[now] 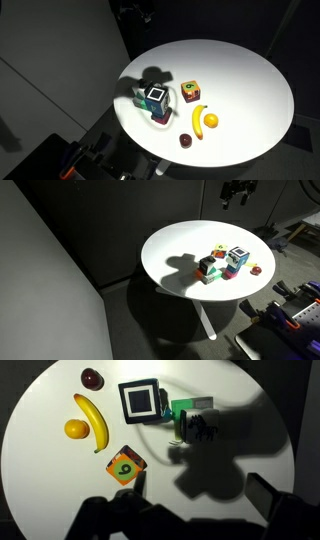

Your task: Remove the top square toy from the stack on the left and put it on the table.

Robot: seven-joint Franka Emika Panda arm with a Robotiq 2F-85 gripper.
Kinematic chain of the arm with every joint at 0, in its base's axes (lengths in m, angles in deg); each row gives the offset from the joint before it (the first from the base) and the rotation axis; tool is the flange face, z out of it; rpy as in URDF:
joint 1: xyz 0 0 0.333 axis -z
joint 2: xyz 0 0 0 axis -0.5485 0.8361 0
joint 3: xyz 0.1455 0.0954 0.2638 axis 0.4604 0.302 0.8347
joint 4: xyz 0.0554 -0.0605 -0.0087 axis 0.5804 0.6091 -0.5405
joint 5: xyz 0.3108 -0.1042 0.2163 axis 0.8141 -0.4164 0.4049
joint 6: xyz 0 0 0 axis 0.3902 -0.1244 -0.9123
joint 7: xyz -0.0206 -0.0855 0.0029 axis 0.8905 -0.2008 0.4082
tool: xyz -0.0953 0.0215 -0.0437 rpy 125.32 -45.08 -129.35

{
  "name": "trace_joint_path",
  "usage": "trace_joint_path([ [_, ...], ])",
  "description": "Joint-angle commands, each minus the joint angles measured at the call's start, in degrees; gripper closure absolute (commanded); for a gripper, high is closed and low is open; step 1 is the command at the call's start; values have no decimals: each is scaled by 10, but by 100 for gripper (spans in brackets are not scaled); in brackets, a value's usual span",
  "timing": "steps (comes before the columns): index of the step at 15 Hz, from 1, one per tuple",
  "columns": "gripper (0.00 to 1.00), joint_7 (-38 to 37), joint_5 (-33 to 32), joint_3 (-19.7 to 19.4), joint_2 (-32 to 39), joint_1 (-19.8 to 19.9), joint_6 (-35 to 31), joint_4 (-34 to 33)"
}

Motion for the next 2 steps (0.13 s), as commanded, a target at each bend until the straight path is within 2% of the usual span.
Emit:
trace_joint_path([
  [1,0,0,-1,7,0,7,1,-1],
  [2,0,0,-1,7,0,7,1,-1],
])
